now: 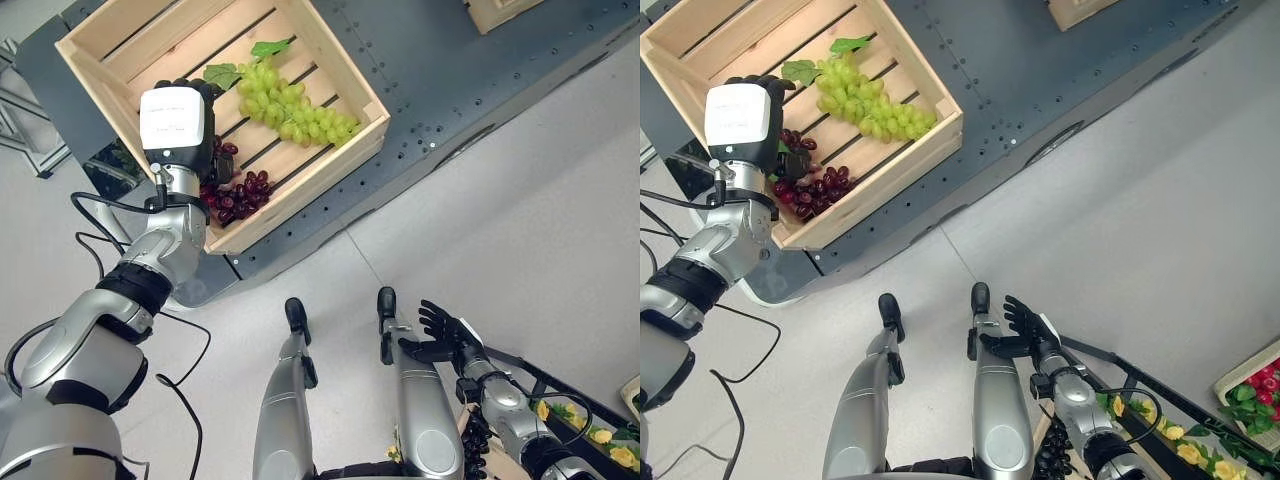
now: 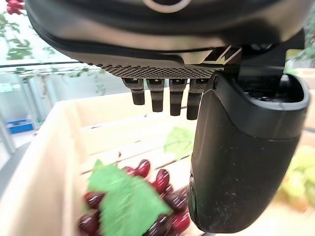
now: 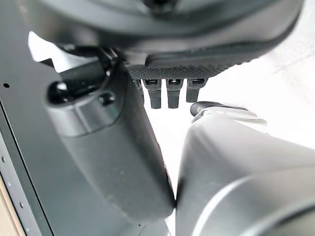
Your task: Pick up the fruits from the basket on one side to the basket on the other side
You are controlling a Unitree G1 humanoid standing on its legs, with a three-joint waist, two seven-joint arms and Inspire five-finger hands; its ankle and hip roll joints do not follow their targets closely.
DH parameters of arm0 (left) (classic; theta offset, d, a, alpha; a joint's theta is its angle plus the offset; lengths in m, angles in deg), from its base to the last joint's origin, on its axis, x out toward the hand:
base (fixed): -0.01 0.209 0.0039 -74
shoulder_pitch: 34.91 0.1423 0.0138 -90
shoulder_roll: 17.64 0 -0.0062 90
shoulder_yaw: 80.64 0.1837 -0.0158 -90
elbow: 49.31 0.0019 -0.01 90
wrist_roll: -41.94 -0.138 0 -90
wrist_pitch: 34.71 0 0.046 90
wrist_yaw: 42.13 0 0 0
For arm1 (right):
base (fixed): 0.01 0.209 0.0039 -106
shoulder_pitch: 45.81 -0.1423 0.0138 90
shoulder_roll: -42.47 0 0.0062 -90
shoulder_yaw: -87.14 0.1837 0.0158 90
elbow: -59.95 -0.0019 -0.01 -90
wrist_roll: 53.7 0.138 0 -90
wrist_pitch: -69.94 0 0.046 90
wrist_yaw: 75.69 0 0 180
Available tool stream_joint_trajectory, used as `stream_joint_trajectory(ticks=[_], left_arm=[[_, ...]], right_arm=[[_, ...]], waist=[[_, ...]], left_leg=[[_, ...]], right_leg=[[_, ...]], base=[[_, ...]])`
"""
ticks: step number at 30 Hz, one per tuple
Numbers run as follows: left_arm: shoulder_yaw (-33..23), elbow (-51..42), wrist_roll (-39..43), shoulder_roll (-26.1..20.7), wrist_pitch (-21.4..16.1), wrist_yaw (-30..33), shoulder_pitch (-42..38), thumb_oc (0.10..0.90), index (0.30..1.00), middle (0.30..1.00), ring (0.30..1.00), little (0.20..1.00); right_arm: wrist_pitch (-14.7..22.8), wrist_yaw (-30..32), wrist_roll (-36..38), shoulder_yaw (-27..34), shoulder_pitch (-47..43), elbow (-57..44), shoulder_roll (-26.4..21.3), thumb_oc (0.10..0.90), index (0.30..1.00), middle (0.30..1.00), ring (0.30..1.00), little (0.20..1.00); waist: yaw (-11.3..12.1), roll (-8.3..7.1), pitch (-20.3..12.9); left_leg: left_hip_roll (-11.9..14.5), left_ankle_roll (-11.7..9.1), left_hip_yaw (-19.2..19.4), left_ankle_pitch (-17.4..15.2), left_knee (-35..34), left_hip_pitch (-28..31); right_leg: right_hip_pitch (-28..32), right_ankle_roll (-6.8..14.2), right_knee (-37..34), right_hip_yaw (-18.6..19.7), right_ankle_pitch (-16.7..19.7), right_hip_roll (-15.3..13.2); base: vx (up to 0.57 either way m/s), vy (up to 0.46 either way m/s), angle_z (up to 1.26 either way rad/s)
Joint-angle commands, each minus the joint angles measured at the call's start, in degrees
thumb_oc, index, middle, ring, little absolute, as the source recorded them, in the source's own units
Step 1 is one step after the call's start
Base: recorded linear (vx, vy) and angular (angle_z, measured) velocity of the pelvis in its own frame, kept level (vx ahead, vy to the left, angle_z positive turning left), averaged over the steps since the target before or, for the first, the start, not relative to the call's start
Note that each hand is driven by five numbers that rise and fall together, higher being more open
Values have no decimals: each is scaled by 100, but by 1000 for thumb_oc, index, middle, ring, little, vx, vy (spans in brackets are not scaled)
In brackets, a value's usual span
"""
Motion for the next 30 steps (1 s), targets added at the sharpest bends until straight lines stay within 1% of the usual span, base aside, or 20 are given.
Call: stream_joint_trajectory(ticks=[1,5,6,8,9,13,14,17,20,23,24,25,26,27,28,29,30], left_arm=[[-739,-448,-57,-685,334,6,-461,800,900,900,900,900],[-725,-399,-42,-695,579,-402,-432,800,900,900,900,900],[-701,-379,-13,-690,637,-609,-422,800,900,900,900,900],[-651,-328,-111,-665,639,-804,-456,800,900,900,900,900],[-566,-272,-78,-662,584,-925,-533,800,900,900,900,900],[-178,-32,-351,-554,632,-1210,-914,800,900,900,900,900],[-156,-20,-365,-553,629,-1220,-944,800,900,900,900,900],[194,193,-880,-469,594,-1374,-1243,800,900,900,900,900],[449,305,-1038,-385,619,-1601,-1425,800,900,900,900,900],[644,437,-1171,-250,543,-1858,-1548,800,900,900,900,900],[674,507,-1148,-188,441,-1923,-1554,800,900,900,900,900],[678,519,-1136,-174,414,-1936,-1544,800,900,900,900,900],[734,512,-992,-121,311,-2079,-1562,800,900,900,900,900],[766,441,-1090,-57,243,-2312,-1528,800,900,900,900,900],[787,408,-1129,-40,219,-2418,-1513,800,900,900,900,900],[835,419,-779,-19,103,-2493,-1490,800,900,900,900,900],[868,362,-731,13,139,-2603,-1512,800,900,900,900,900]], right_arm=[[64,201,-140,80,507,-541,-226,800,900,900,900,900],[38,219,-173,85,532,-569,-239,800,900,900,900,900],[4,220,-193,107,540,-594,-237,800,900,900,900,900],[-32,249,-181,90,529,-633,-233,800,900,900,900,900],[-34,268,-199,68,510,-641,-231,800,900,900,900,900],[-35,275,-121,-8,426,-600,-240,800,900,900,900,900],[-36,271,-122,-8,413,-597,-238,800,900,900,900,900],[18,219,-78,-80,377,-505,-251,800,900,900,900,900],[70,176,-61,-122,342,-415,-252,800,900,900,900,900],[117,128,-41,-182,319,-329,-241,800,900,900,900,900],[133,123,-39,-206,312,-302,-229,800,900,900,900,900],[138,123,-41,-212,323,-298,-228,800,900,900,900,900],[119,151,-73,-224,307,-324,-215,800,900,900,900,900],[106,160,-78,-232,320,-342,-210,800,900,900,900,900],[102,164,-87,-227,322,-345,-205,800,900,900,900,900],[92,168,-91,-235,313,-342,-205,800,900,900,900,900],[94,163,-61,-236,285,-334,-218,800,900,900,900,900]], waist=[[-121,-105,-16],[-121,-88,-16],[-125,-81,-16],[-120,-84,-16],[-120,-85,-16],[-154,-99,-16],[-161,-99,-16],[-210,-125,-16],[-244,-142,-16],[-278,-174,-16],[-288,-186,-16],[-285,-187,-16],[-306,-193,-16],[-312,-192,-16],[-315,-189,-16],[-328,-186,-16],[-333,-181,-16]], left_leg=[[-203,276,-101,-273,973,-512],[-201,241,-130,-250,991,-556],[-191,235,-108,-215,921,-523],[-194,236,-86,-172,819,-490],[-195,238,-66,-156,757,-461],[-197,230,-42,-186,775,-443],[-200,230,-45,-173,777,-462],[-191,227,-5,-195,825,-456],[-177,230,15,-225,871,-455],[-153,238,49,-262,943,-483],[-148,238,58,-267,958,-491],[-144,235,62,-284,968,-476],[-143,228,68,-259,958,-502],[-138,217,78,-260,935,-477],[-140,217,79,-256,919,-468],[-138,228,91,-260,907,-456],[-140,226,101,-227,875,-480]], right_leg=[[408,-80,-1074,155,902,54],[447,-81,-1143,157,916,52],[492,-73,-1209,148,936,51],[524,-66,-1293,140,965,54],[544,-63,-1337,133,979,59],[566,-69,-1356,119,977,81],[548,-69,-1357,120,989,80],[569,-75,-1365,133,1001,75],[568,-84,-1336,142,986,83],[538,-80,-1285,140,971,75],[528,-78,-1281,148,975,73],[543,-77,-1280,151,965,76],[520,-76,-1292,158,987,77],[544,-76,-1310,161,984,87],[545,-74,-1311,163,984,91],[545,-73,-1320,174,984,92],[531,-82,-1343,165,1001,93]], base=[[0,0,0],[0,0,0],[0,0,0],[0,0,0],[0,0,0],[0,0,0],[35,-2,0],[38,-2,-1],[12,-1,0],[24,-4,0],[31,-5,-3],[25,-5,-3],[0,0,0],[0,0,0],[0,0,0],[0,0,0],[0,0,0]])
